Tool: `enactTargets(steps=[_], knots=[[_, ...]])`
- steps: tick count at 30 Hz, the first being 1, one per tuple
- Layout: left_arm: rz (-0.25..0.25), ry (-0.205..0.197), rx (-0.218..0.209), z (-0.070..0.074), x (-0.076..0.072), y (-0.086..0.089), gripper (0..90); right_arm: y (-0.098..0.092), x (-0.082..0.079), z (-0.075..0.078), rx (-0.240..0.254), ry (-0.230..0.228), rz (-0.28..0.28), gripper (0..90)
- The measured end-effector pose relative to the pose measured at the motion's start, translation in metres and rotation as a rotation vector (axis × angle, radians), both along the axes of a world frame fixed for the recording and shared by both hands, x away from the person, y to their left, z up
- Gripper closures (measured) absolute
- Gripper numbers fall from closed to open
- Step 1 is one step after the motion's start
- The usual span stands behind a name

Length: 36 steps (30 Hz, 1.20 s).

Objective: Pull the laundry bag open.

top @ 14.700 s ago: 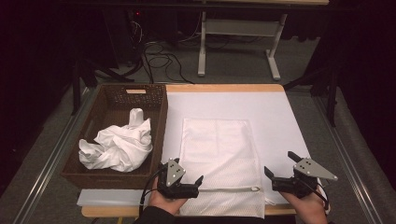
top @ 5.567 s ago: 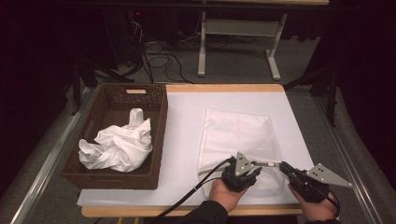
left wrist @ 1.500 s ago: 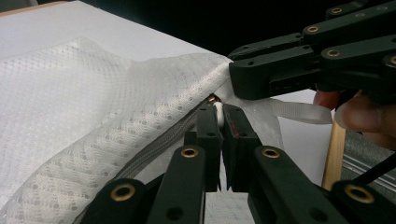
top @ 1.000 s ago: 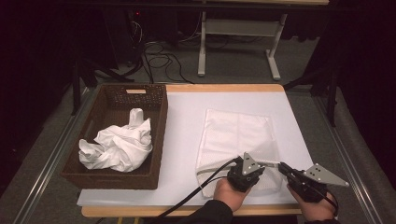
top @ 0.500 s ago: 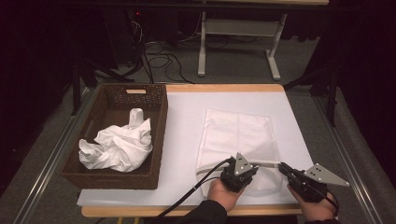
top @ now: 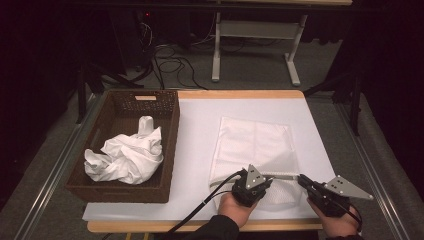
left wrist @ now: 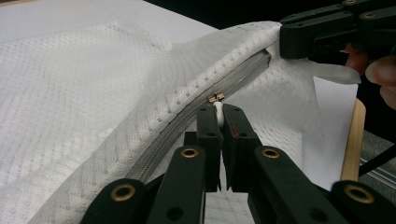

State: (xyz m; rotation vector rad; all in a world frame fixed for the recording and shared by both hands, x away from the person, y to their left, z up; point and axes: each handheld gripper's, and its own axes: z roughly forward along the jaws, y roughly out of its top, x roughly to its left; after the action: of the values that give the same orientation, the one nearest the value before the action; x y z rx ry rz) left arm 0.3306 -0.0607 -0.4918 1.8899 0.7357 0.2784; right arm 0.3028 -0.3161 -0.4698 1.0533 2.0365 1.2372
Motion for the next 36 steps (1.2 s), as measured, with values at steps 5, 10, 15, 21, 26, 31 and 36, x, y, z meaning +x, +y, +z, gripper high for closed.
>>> enactTargets(steps=[5,10,15,21,26,31,36], knots=[[-0.001,-0.002,0.0,0.0,-0.001,0.001,86.0,0.0,0.0,0.0,-0.002,0.0,0.001,87.1],[0.0,-0.002,0.002,-0.001,-0.001,0.002,86.1,0.001,0.0,0.0,-0.002,0.002,0.004,87.2],[-0.001,-0.01,0.013,-0.002,-0.001,0.004,86.0,0.003,0.0,0.0,-0.011,0.005,0.012,87.2],[-0.002,-0.008,0.012,-0.002,-0.002,0.005,86.1,0.003,0.0,0.0,-0.011,0.004,0.013,87.2],[0.005,-0.008,0.011,-0.003,-0.002,0.007,86.1,0.003,0.0,-0.001,-0.013,0.008,0.009,87.2],[0.003,-0.006,0.01,-0.004,-0.002,0.01,86.1,0.003,-0.001,-0.001,-0.012,0.008,0.013,87.2],[0.032,0.004,0.008,-0.005,0.0,0.018,86.1,0.001,0.0,-0.001,-0.013,0.004,0.0,87.2]])
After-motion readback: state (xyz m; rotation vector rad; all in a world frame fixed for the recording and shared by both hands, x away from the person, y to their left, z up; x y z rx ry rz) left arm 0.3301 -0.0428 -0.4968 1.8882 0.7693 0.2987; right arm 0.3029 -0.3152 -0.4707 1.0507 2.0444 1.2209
